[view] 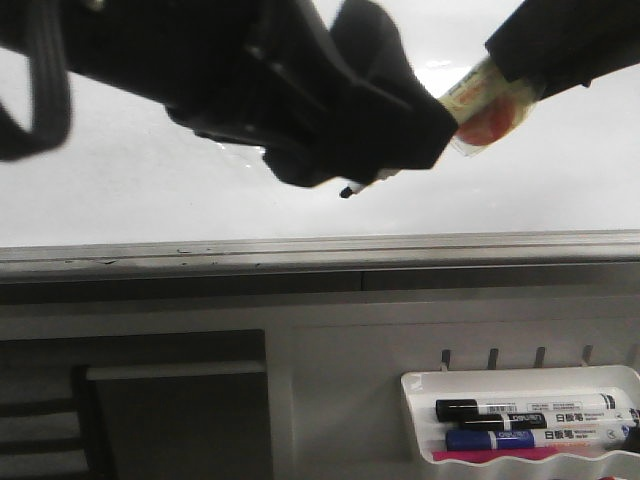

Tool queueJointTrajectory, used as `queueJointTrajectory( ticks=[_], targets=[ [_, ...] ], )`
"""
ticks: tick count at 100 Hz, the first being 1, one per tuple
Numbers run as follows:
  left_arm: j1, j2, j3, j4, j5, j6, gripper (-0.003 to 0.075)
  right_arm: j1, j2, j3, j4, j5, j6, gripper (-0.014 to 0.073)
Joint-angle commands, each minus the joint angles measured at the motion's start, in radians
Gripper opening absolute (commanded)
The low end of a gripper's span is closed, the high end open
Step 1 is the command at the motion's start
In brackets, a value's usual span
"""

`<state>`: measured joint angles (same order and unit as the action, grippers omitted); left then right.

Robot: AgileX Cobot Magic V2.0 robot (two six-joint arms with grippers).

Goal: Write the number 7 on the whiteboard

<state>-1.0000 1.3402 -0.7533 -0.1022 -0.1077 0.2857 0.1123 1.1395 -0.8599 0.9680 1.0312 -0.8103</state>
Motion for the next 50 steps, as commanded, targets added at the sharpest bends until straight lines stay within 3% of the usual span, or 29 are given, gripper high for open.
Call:
queueJointTrajectory(
  ticks=[1,40,50],
  targets=[
    [-0.008,0.006,-0.051,0.025,-0.057,-0.005,0.042,-0.007,-0.02,-0.033,0.045,0.004,-0.002,-0.0043],
    [-0.008,0.042,-0.063,0.051,-0.065,-0.003,0.0416,0.007,-0.02,-0.033,0.045,0.022,-0.01,-0.0043],
    [-0.008,0.042,-0.063,0.051,-0.065,-0.003,0.0347,0.024,-0.02,-0.033,0.045,0.02,-0.01,-0.0043]
  ],
)
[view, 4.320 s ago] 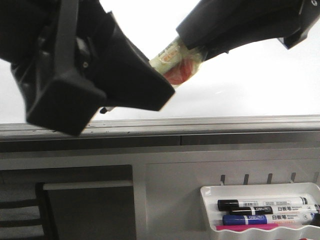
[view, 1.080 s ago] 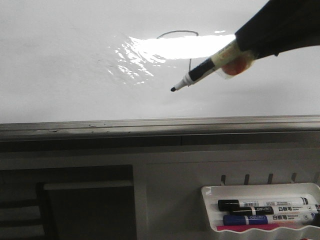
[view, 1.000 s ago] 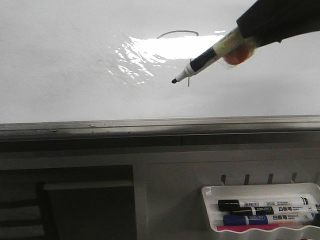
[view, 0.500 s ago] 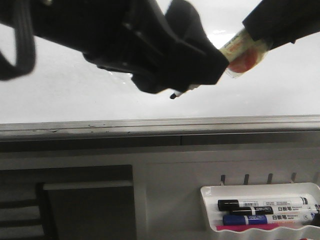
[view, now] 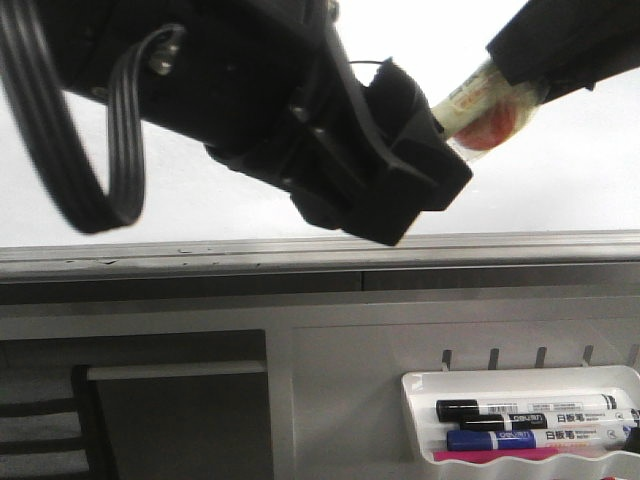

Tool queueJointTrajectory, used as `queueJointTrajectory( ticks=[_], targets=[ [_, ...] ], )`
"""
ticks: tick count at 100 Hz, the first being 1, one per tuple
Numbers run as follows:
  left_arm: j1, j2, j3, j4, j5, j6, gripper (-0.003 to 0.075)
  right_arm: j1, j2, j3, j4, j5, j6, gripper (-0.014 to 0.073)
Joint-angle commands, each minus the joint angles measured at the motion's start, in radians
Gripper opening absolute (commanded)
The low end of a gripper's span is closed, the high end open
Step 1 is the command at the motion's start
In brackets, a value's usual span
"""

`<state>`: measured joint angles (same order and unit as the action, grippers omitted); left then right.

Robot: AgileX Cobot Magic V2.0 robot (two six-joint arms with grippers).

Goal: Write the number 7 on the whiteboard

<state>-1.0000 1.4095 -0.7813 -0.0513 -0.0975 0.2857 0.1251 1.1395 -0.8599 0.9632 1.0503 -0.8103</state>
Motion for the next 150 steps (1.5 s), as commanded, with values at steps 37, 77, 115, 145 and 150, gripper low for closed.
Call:
queueJointTrajectory(
  ticks=[37,77,115,145,150],
  targets=[
    [-0.008,-0.028,-0.035,0.0,-0.075,-0.003,-0.002,0.02,-0.02,-0.033,0.05,-0.007,-0.012,-0.0037],
    [0.027,-0.097,-0.035,-0.128,-0.048,-0.003,-0.002,-0.004,-0.034,-0.096,0.083,-0.009,-0.012,0.0512],
    [0.277,-0.306,0.13,-0.712,-0.145,-0.003,-0.002,-0.075,-0.184,-0.072,0.011,-0.087,-0.001,0.051],
    [0.343,-0.183,0.094,-0.749,-0.234,-0.003,-0.002,-0.075,-0.195,-0.049,0.017,-0.093,-0.001,0.051],
    [0.349,-0.145,0.08,-0.749,-0.234,-0.003,-0.002,-0.075,-0.195,-0.049,0.019,-0.093,-0.001,0.051]
  ],
)
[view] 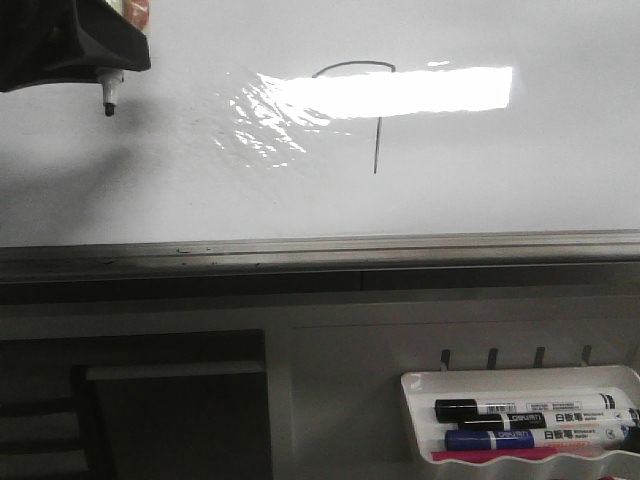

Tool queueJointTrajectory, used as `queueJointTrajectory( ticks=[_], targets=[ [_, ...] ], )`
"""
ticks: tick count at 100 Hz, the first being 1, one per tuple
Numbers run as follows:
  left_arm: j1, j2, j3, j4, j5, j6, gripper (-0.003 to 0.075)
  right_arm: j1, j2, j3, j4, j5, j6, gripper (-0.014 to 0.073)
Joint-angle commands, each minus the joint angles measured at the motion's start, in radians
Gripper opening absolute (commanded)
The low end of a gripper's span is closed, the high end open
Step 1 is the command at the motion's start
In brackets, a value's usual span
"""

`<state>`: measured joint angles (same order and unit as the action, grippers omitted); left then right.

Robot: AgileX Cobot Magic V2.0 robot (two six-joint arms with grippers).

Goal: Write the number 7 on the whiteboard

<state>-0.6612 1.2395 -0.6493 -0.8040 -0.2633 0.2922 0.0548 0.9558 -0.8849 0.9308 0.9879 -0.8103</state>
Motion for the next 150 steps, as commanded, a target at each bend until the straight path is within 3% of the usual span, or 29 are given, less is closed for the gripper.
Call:
queueJointTrajectory(
  ticks=[1,52,62,77,86,100,120,138,150],
  targets=[
    [0.012,0.03,-0.055,0.003,-0.068,-0.009,-0.002,-0.005,-0.011,-0.024,0.052,-0.03,-0.001,0.051],
    [0.018,0.194,-0.118,0.024,-0.084,-0.009,0.0,-0.005,-0.011,-0.024,0.052,-0.03,-0.001,0.051],
    [0.018,0.192,-0.125,0.042,-0.077,-0.009,0.0127,-0.005,-0.011,-0.024,0.052,-0.03,-0.001,0.051],
    [0.018,0.191,-0.125,0.042,-0.066,-0.009,0.0439,-0.005,-0.011,-0.024,0.052,-0.03,-0.001,0.051],
    [0.018,0.176,-0.125,0.042,-0.064,-0.009,0.0526,-0.005,-0.011,-0.024,0.052,-0.03,-0.001,0.051],
    [0.018,0.11,-0.123,0.045,-0.054,0.007,0.0529,-0.005,-0.011,-0.024,0.052,-0.03,-0.001,0.051],
    [0.018,-0.063,-0.117,0.045,0.086,0.212,0.0529,-0.005,-0.05,-0.024,0.058,-0.064,-0.001,0.051],
    [0.018,-0.223,-0.111,0.052,0.179,0.327,0.0519,-0.005,-0.103,-0.024,0.092,-0.181,-0.001,0.0504],
    [0.018,-0.331,-0.111,0.084,0.221,0.334,0.0454,-0.005,-0.151,-0.024,0.11,-0.272,-0.001,0.0359]
  ],
)
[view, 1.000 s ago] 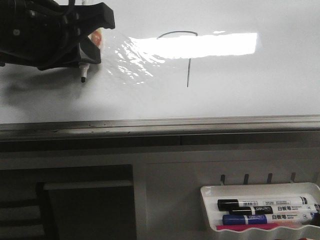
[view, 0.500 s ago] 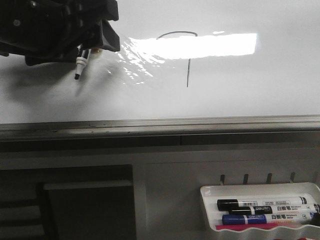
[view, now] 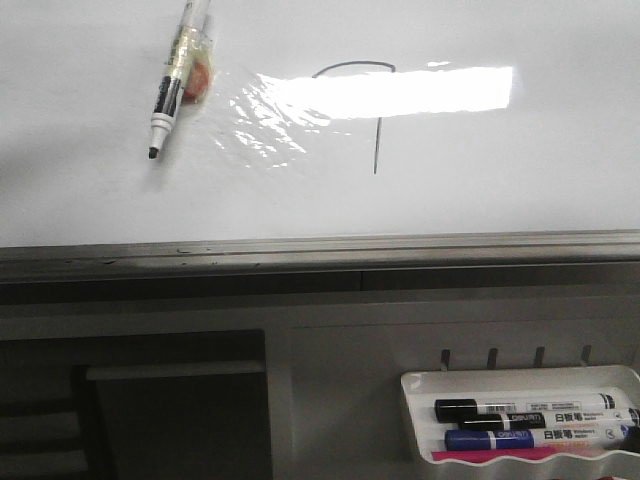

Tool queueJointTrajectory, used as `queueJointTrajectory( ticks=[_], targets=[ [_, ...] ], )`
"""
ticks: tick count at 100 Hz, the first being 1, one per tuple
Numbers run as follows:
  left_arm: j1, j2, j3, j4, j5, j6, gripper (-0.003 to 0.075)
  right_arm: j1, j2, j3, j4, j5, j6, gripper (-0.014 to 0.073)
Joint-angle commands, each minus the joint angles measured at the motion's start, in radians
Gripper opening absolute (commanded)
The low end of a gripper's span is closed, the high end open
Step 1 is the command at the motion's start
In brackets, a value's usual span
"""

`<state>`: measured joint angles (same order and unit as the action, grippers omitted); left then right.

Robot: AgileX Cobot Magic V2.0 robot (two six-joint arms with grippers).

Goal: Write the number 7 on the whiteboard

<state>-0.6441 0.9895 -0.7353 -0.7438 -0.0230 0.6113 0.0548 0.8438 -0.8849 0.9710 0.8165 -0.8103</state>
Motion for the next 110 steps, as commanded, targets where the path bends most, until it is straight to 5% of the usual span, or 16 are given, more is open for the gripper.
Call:
queueJointTrajectory(
  ticks=[1,10,18,25,42,74,110],
  targets=[
    [0.001,-0.087,-0.025,0.028,-0.015,0.014,0.044,-0.005,-0.044,-0.024,0.07,-0.105,-0.001,0.0346],
    [0.001,-0.16,-0.025,0.048,0.008,0.014,0.0316,-0.005,-0.08,-0.023,0.072,-0.141,-0.001,0.0147],
    [0.001,-0.218,-0.025,0.068,0.042,0.014,0.013,-0.005,-0.11,-0.007,0.072,-0.173,-0.001,-0.0046],
    [0.001,-0.267,-0.016,0.078,0.073,0.014,-0.0019,-0.005,-0.149,0.029,0.072,-0.22,-0.001,-0.0062],
    [0.001,-0.4,0.079,0.083,0.1,0.016,-0.002,-0.005,-0.314,0.192,0.074,-0.341,-0.063,-0.0062],
    [-0.035,-0.771,0.422,0.083,-0.114,0.016,-0.002,-0.005,-0.728,0.549,0.074,-0.461,-0.073,-0.0064],
    [-0.039,-0.97,0.511,0.058,-0.124,0.011,-0.002,-0.005,-0.873,0.667,0.069,-0.466,-0.073,-0.0064]
  ],
)
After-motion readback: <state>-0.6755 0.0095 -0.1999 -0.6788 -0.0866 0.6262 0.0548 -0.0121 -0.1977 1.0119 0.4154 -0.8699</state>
